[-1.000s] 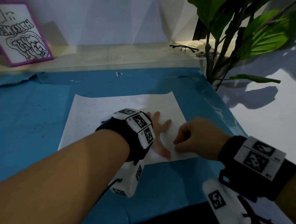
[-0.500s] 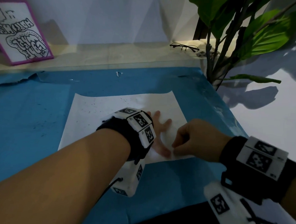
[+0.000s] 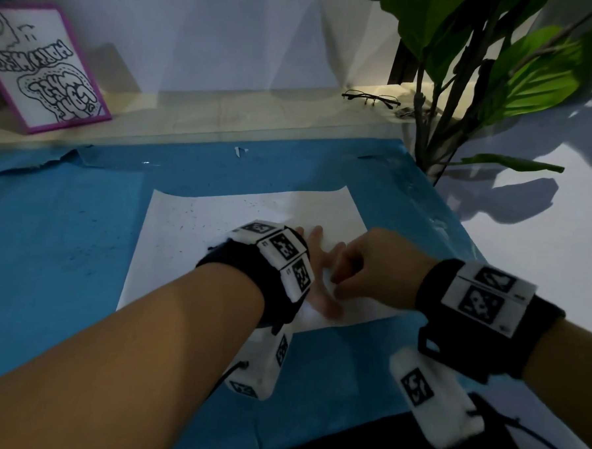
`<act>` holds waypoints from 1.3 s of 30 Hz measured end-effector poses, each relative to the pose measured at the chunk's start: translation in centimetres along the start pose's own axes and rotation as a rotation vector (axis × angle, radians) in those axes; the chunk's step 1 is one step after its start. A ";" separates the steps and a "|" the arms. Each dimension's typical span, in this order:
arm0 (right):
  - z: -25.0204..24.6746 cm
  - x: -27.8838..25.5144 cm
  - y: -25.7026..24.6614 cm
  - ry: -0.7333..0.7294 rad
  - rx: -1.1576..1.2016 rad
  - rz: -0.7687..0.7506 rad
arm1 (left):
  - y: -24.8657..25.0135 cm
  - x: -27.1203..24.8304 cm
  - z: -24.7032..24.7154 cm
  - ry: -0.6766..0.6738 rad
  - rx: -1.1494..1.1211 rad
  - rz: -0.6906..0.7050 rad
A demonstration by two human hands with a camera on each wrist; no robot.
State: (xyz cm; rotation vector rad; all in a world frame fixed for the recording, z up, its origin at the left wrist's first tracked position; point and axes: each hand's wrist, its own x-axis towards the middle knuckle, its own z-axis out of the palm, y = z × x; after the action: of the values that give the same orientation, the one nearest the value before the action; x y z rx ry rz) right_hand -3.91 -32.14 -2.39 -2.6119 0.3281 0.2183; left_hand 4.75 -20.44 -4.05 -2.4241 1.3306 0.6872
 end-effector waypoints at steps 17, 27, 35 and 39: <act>-0.1 1.4 0.7 0.056 0.058 0.004 | 0.0 0.3 0.1 0.010 -0.074 -0.018; 2.2 1.2 2.0 0.521 1.103 0.245 | 0.0 0.1 0.5 0.002 -0.108 -0.033; 4.2 1.0 2.7 0.898 1.636 0.327 | 3.9 -2.9 0.8 0.043 0.240 0.385; 4.1 1.0 2.9 0.828 1.683 0.332 | 0.3 -0.6 0.4 0.082 0.100 0.039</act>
State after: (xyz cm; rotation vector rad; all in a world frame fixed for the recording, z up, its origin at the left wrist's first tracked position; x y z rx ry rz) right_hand -4.11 -32.80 -7.52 -0.8395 0.7594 -0.7447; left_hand 4.10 -19.99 -4.05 -2.3753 1.4125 0.5227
